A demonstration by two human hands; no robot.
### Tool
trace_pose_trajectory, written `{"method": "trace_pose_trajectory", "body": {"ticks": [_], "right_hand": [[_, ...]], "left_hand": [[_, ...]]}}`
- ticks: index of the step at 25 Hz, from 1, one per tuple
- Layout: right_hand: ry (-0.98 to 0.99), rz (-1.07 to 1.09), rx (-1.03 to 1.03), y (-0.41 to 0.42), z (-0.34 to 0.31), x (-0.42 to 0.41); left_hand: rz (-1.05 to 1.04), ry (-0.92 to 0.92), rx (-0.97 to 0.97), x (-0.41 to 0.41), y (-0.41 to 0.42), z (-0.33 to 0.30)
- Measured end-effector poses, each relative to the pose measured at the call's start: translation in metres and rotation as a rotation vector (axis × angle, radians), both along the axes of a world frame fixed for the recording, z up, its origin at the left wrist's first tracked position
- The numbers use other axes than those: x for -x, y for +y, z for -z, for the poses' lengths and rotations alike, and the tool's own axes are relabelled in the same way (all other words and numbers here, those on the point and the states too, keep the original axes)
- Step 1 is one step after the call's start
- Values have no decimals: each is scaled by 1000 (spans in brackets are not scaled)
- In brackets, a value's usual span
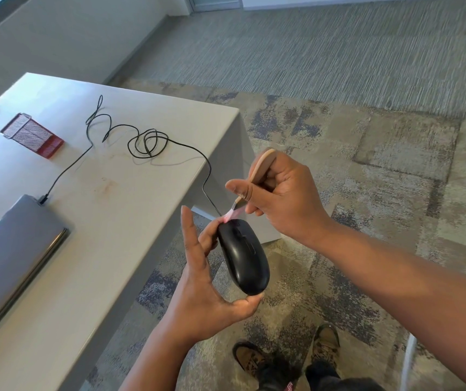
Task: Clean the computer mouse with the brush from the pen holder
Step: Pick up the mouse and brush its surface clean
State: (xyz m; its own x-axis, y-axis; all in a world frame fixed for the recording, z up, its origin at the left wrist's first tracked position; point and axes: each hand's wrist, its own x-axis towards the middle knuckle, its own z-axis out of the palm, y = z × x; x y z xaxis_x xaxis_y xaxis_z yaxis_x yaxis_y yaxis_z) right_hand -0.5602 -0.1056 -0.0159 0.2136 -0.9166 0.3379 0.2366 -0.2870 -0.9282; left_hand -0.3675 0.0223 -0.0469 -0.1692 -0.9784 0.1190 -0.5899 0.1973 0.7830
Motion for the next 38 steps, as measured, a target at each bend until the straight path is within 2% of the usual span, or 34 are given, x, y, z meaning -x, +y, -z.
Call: {"method": "trace_pose_trajectory", "body": {"ticks": [2, 4, 6, 12, 14, 17, 20, 23, 28, 31, 34, 38], "right_hand": [[-39, -1, 25, 2, 0, 0], [-152, -89, 8, 5, -1, -4], [-177, -145, -3, 6, -2, -8], [63, 19, 107, 2, 1, -2], [90, 73, 69, 0, 4, 2], [-51, 79, -2, -1, 4, 3], [-214, -93, -34, 3, 0, -5], [-170, -115, -80, 6, 0, -11], [-44, 45, -77, 2, 0, -3], [-87, 54, -75, 2, -2, -4], [-158, -45, -78, 8, -4, -12], [-74, -8, -93, 11, -2, -14]], "left_hand": [[5, -4, 13, 1, 0, -2], [13, -2, 27, 1, 0, -2], [15, 7, 36, 2, 0, -2], [-2, 7, 47, -1, 0, 1], [0, 6, 47, -1, 1, 0], [-2, 1, 60, -1, 1, -1], [-17, 3, 50, 0, 2, -3], [-31, 21, 41, 1, 3, -4], [-32, 9, 53, 0, 2, -5], [-25, 3, 59, -1, 2, -5], [-38, 14, 32, 2, 3, -8], [-43, 12, 34, 4, 6, -11]]}}
